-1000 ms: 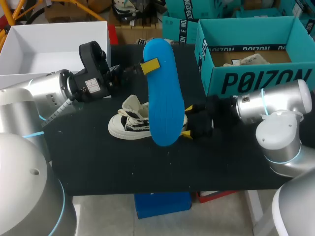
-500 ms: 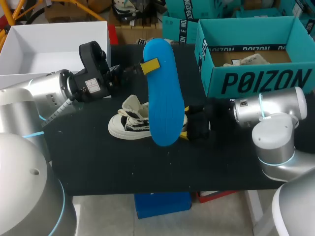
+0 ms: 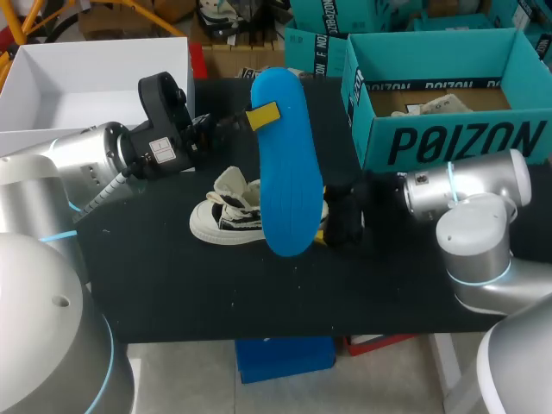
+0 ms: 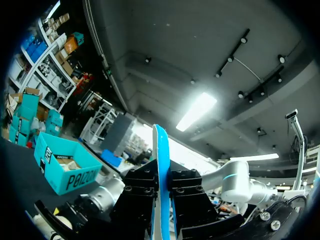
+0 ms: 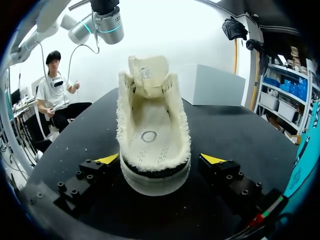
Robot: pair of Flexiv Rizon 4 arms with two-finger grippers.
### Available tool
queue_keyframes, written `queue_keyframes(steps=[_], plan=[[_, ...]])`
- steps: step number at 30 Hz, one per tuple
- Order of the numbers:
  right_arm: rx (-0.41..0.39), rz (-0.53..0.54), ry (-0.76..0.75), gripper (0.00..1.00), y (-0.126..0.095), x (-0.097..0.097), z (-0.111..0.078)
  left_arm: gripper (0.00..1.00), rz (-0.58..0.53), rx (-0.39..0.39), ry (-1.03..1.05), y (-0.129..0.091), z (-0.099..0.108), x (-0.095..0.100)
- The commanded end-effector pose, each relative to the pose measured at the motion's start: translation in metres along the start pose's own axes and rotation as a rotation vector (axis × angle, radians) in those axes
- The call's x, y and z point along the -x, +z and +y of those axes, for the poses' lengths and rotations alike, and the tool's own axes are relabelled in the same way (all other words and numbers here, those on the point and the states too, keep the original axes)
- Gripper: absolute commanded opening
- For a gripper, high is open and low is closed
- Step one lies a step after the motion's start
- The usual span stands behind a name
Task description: Take the shoe out of the shoebox, open the shoe tongue, remove and reinsert the insole, then place the shoe into the shoebox
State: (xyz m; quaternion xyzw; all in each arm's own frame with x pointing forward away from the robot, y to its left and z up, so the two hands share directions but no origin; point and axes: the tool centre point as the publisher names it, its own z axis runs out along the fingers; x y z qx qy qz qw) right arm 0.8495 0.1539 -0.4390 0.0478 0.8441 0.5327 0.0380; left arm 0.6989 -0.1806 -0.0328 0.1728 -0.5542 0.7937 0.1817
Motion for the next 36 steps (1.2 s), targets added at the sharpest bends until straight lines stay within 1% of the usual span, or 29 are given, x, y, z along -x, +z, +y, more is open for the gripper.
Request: queue_keyframes(steps=[1,6,8,10,13,16,18,20,22,24,30,33,36], plan=[[-0.052,0.022,0.002,1.00,-0.002,0.001,0.003,0.00,-0.003,-0.002,0.002,0.001,0.001,-0.001],[-0.125,0.071,-0.017,1.00,-0.018,0.003,0.013,0.00,-0.003,-0.002,0.002,0.001,0.001,-0.001],[-0.166,0.092,-0.027,1.00,-0.024,0.004,0.018,0.00,-0.003,-0.002,0.002,0.001,0.001,-0.001],[-0.213,0.111,-0.036,1.00,-0.031,0.005,0.024,0.00,-0.003,-0.002,0.002,0.001,0.001,-0.001],[-0.304,0.137,-0.046,1.00,-0.039,0.008,0.033,0.00,-0.003,-0.002,0.002,0.001,0.001,-0.001],[-0.366,0.157,-0.052,1.00,-0.044,0.012,0.041,0.00,-0.003,-0.002,0.002,0.001,0.001,-0.001],[-0.383,0.166,-0.057,1.00,-0.046,0.016,0.044,0.00,-0.003,-0.002,0.002,0.001,0.001,-0.001],[-0.441,0.173,-0.058,1.00,-0.047,0.019,0.046,0.00,-0.003,-0.002,0.002,0.001,0.001,-0.001],[-0.474,0.172,-0.049,1.00,-0.048,0.022,0.048,0.00,-0.003,-0.002,0.002,0.001,0.001,-0.001],[-0.556,0.171,-0.051,1.00,-0.048,0.025,0.051,0.00,-0.003,-0.002,0.002,0.001,0.001,-0.001],[-0.695,0.157,-0.066,1.00,-0.045,0.031,0.060,0.00,-0.003,-0.002,0.002,0.001,0.001,-0.001],[-0.793,0.149,-0.087,1.00,-0.041,0.032,0.066,0.00,-0.003,-0.002,0.002,0.001,0.001,-0.001],[-0.863,0.152,-0.101,1.00,-0.036,0.033,0.071,0.00,-0.003,-0.002,0.002,0.001,0.001,-0.001]])
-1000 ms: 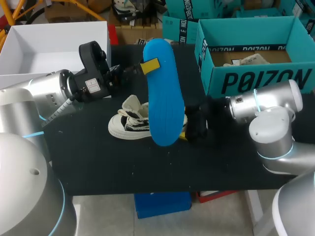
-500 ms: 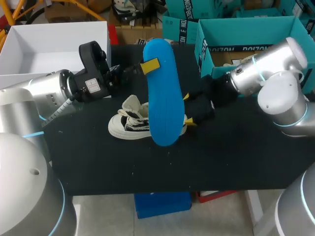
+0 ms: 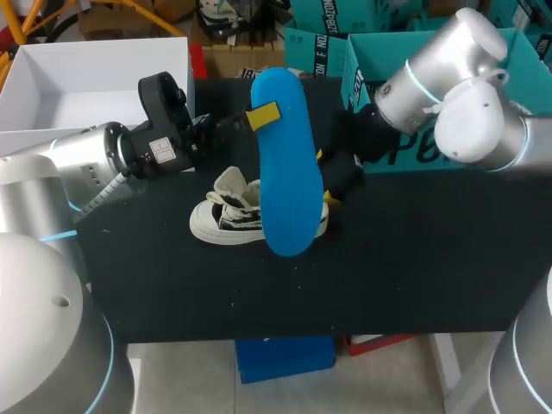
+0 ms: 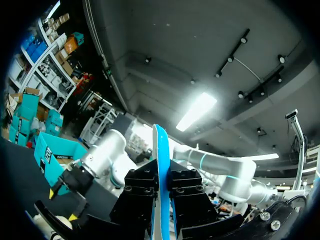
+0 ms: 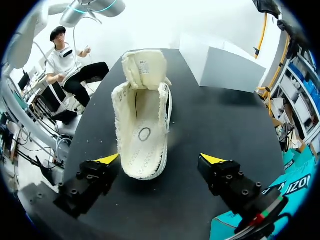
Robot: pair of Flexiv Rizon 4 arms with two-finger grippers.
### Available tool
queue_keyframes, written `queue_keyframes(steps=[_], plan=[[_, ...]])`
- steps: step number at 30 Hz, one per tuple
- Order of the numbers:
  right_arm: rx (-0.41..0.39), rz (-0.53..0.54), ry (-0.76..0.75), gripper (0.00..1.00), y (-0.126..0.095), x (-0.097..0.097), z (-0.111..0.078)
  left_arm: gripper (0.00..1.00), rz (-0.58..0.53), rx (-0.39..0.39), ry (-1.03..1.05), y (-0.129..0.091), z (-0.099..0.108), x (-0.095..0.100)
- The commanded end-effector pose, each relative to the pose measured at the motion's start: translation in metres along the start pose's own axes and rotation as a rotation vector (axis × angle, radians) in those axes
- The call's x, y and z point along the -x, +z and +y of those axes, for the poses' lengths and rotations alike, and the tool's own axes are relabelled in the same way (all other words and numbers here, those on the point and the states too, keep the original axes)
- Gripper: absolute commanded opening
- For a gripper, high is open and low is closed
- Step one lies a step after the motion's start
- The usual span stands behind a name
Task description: Take the shoe out of the shoebox, open the shoe tongue, remove and reinsert the insole, then place the shoe into the shoebox
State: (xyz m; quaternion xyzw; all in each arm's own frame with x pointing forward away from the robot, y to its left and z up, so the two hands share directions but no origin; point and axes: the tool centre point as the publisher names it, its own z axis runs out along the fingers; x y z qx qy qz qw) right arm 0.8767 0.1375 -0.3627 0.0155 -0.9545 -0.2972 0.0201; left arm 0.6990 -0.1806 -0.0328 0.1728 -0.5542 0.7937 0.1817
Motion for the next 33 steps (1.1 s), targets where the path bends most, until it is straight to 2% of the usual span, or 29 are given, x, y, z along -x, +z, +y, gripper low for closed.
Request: queue_keyframes(steps=[1,8,17,19,24,33], plan=[[-0.366,0.013,-0.006,1.00,0.004,0.005,0.013,0.00,-0.003,-0.002,0.002,0.001,0.001,-0.001],[-0.524,0.021,-0.028,1.00,0.014,0.011,0.029,0.00,-0.003,-0.002,0.002,0.001,0.001,-0.001],[-0.629,0.038,-0.050,1.00,0.037,0.016,0.044,0.00,-0.003,-0.002,0.002,0.001,0.001,-0.001],[-0.686,0.038,-0.070,1.00,0.046,0.017,0.048,0.00,-0.003,-0.002,0.002,0.001,0.001,-0.001],[-0.741,0.046,-0.088,1.00,0.067,0.016,0.052,0.00,-0.003,-0.002,0.002,0.001,0.001,-0.001],[-0.772,0.053,-0.079,1.00,0.082,0.017,0.046,0.00,-0.003,-0.002,0.002,0.001,0.001,-0.001]])
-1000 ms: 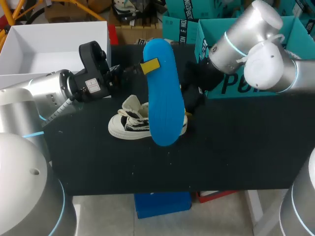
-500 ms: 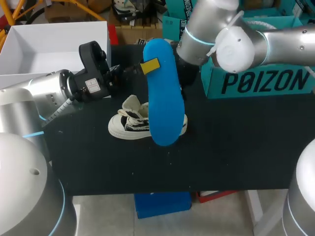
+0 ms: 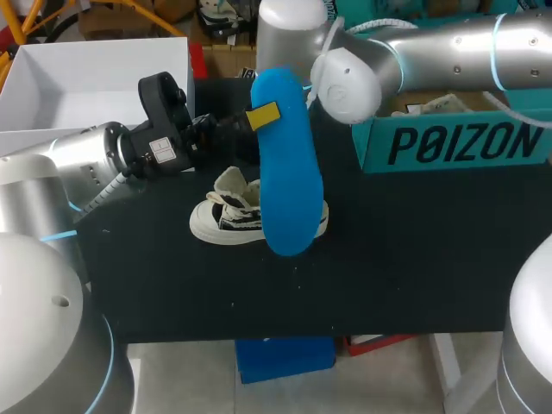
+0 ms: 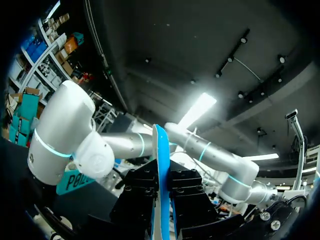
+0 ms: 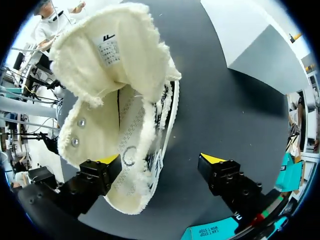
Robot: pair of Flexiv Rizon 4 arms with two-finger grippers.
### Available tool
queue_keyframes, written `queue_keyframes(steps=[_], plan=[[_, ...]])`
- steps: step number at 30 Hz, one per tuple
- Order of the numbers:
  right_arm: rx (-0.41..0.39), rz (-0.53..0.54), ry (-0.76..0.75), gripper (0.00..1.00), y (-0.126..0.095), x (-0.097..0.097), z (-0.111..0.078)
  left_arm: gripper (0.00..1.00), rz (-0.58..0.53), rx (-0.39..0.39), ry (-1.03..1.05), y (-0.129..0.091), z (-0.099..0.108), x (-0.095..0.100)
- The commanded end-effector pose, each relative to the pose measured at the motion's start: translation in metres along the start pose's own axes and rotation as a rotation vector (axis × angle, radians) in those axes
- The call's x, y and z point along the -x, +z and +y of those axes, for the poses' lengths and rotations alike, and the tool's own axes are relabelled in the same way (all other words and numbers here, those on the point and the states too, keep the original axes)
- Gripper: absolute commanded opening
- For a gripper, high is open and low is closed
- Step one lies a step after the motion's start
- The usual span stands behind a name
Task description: Take the shoe out of the shoebox, open the shoe tongue, remove and reinsert the insole, then place the shoe into the shoebox
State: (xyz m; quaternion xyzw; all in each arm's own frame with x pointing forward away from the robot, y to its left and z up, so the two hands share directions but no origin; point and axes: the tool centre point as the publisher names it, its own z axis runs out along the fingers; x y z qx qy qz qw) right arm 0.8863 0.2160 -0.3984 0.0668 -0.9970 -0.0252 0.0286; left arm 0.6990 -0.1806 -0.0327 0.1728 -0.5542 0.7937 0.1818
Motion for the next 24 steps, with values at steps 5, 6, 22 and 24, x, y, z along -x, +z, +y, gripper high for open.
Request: queue_keyframes(steps=[5,6,22,24], plan=[[-0.207,0.013,0.017,1.00,0.012,0.003,0.005,0.00,-0.003,-0.002,0.002,0.001,0.001,-0.001],[-0.202,0.013,0.020,1.00,0.013,0.003,0.004,0.00,-0.003,-0.002,0.002,0.001,0.001,-0.001],[-0.049,0.028,0.055,0.00,0.027,0.000,0.000,0.00,-0.003,-0.002,0.002,0.001,0.001,-0.001],[-0.049,0.028,0.055,0.00,0.027,0.000,0.000,0.00,-0.003,-0.002,0.002,0.001,0.001,-0.001]])
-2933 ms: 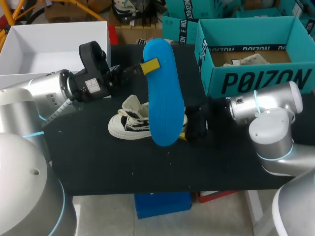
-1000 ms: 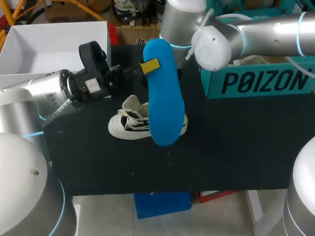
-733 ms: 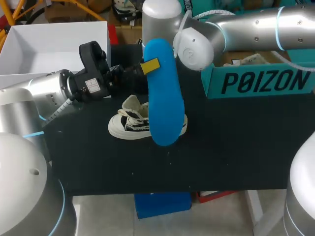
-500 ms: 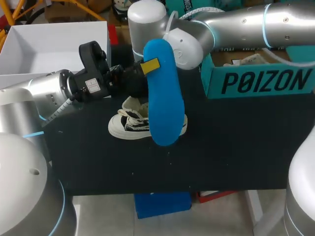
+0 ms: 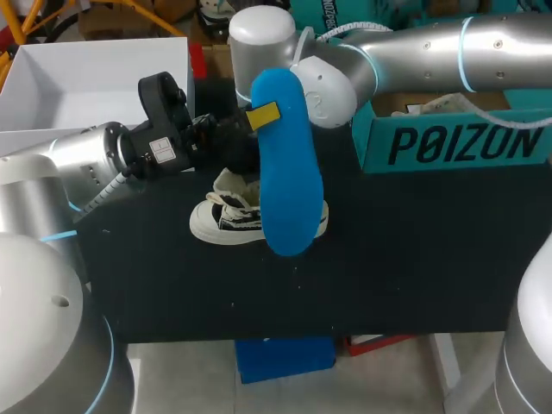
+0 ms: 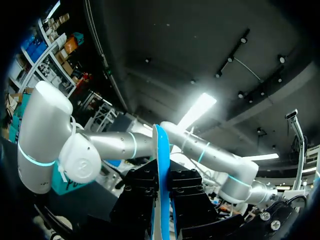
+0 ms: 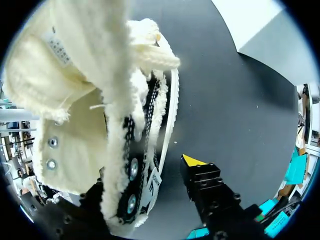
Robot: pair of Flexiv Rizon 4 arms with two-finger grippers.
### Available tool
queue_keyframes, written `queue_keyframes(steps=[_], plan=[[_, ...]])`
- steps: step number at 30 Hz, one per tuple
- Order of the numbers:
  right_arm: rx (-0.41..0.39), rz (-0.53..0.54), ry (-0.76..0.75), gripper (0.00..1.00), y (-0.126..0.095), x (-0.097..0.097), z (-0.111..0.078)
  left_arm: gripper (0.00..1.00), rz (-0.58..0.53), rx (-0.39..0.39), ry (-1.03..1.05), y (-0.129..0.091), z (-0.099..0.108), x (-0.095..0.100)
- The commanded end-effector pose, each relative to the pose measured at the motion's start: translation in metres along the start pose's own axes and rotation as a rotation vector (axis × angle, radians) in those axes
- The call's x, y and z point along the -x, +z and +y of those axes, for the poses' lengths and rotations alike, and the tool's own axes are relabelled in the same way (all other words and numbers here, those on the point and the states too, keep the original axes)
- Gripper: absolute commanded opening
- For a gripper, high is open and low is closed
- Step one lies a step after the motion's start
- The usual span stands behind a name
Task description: Take the shoe out of the shoebox, open the shoe tongue, remove and reinsert the insole, then place the shoe into the shoebox
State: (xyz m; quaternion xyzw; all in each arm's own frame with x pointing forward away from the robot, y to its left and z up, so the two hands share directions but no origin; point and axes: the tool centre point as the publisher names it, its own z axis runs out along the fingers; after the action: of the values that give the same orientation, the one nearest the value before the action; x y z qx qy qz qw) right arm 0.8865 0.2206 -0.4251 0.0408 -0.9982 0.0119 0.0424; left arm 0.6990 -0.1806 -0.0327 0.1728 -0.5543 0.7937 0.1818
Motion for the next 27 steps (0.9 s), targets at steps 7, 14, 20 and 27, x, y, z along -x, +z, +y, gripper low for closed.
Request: queue_keyframes(steps=[7,14,20,27], plan=[[0.022,-0.003,0.000,0.00,0.000,-0.002,-0.004,0.00,-0.003,-0.002,0.002,0.000,0.001,-0.001],[0.022,-0.003,0.000,0.00,0.000,-0.002,-0.004,0.00,-0.003,-0.002,0.002,0.000,0.001,-0.001],[0.022,-0.003,0.000,0.00,0.000,-0.002,-0.004,0.00,-0.003,-0.002,0.002,0.000,0.001,-0.001],[0.043,-0.022,0.011,0.00,-0.016,0.000,-0.004,0.00,-0.003,-0.002,0.002,0.000,0.001,-0.001]])
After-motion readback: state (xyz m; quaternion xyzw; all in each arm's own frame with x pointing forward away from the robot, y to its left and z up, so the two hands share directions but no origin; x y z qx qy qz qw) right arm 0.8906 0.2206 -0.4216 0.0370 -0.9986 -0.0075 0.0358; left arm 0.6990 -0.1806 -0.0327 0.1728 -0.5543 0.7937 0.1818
